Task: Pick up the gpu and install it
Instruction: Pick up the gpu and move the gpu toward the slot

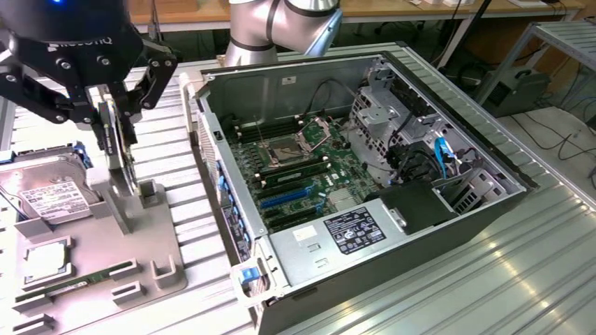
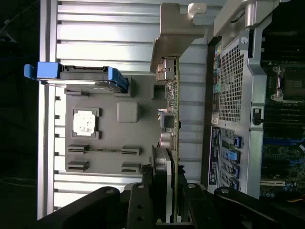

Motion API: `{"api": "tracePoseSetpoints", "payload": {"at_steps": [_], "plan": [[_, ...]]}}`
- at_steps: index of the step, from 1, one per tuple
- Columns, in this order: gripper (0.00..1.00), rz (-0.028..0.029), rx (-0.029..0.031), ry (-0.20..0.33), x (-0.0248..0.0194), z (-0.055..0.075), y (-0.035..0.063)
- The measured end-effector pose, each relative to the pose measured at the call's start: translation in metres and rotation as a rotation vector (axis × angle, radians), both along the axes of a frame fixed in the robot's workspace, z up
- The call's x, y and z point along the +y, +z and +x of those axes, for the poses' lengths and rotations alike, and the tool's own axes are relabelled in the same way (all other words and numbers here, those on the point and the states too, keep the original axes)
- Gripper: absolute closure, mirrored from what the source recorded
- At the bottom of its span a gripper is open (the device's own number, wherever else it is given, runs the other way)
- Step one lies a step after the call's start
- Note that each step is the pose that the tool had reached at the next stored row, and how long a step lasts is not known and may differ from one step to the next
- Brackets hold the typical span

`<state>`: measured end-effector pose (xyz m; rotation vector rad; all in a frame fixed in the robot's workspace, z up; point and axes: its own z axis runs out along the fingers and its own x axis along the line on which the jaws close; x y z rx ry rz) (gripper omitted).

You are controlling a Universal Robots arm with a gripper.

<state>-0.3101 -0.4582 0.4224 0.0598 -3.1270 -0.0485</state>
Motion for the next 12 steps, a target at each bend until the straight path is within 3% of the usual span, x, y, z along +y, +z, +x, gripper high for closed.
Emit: {"api": "tracePoseSetpoints", "payload": {"at_steps": [2,7,12], "plan": [[0.71,-0.0002,-0.0002,0.000,0.0000,0.002,0.0031],[0.71,-0.0001,-0.0008,0.000,0.0000,0.029,0.0027],[0.71,-0.0001,-0.0011,0.000,0.0000,0.036,0.0026]]}}
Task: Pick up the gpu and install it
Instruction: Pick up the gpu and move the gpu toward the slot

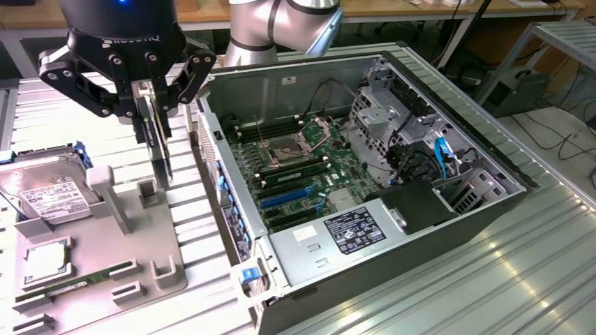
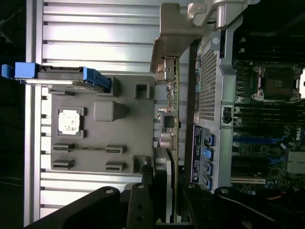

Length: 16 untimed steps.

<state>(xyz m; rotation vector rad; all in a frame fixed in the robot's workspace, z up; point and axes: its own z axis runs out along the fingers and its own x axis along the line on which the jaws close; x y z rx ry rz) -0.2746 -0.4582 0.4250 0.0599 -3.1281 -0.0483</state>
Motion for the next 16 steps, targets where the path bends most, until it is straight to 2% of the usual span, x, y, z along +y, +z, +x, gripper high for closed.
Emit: {"api": "tracePoseSetpoints", "payload": {"at_steps": [6,16], "plan": [[0.71,0.0001,0.0000,0.000,0.0000,0.006,-0.0001],[0.71,0.0000,0.0001,0.000,0.0000,0.026,-0.0001]]}}
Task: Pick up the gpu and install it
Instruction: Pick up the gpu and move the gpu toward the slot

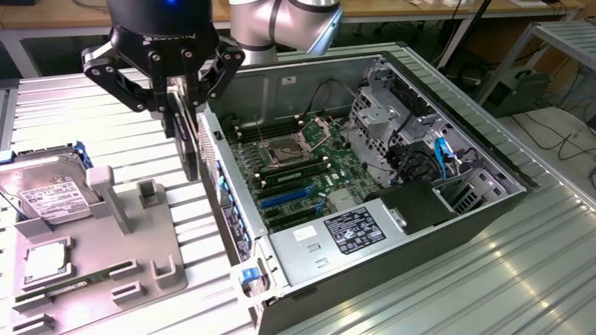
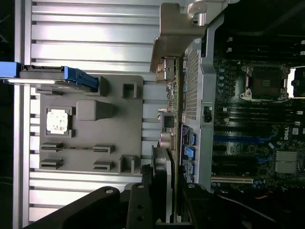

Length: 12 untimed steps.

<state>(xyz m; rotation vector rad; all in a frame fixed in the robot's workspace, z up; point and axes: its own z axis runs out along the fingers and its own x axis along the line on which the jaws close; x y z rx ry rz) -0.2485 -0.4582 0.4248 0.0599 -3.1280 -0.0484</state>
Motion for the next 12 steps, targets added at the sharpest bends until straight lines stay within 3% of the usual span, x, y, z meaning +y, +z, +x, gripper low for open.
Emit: {"api": "tracePoseSetpoints", "payload": {"at_steps": [3,5,11,12], "plan": [[0.71,0.0000,-0.0002,0.000,0.0000,0.0062,-0.0001],[0.71,0.0000,-0.0041,0.000,0.0000,0.0074,-0.0002],[0.71,0.0000,-0.0257,0.000,0.0000,0.0113,-0.0005],[0.71,-0.0001,-0.0318,0.000,0.0000,0.0116,-0.0006]]}}
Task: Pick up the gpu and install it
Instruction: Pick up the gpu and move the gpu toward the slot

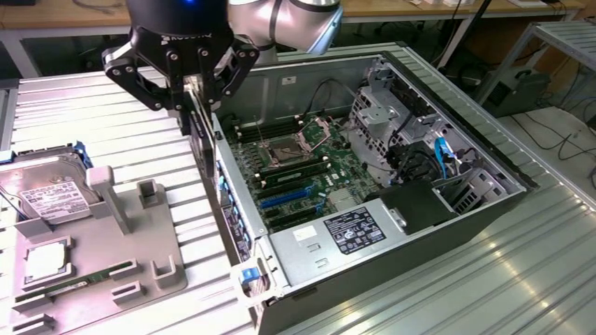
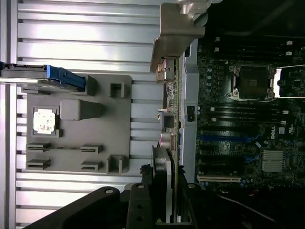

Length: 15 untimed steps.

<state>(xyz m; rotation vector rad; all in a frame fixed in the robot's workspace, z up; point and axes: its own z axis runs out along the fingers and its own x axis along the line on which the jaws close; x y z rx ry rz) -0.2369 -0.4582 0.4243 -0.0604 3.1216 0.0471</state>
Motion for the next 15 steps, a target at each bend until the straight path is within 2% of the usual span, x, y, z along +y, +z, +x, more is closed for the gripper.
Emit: {"api": "tracePoseSetpoints", "payload": {"at_steps": [1,3,6,15], "plan": [[0.71,0.0000,-0.0078,0.000,0.0000,0.001,-0.0002],[0.71,0.0003,-0.0147,0.000,0.0000,0.002,-0.0006],[0.71,0.0001,-0.0165,0.000,0.0000,0.010,-0.0006],[0.71,0.0002,-0.0166,0.000,0.0000,0.039,-0.0007]]}}
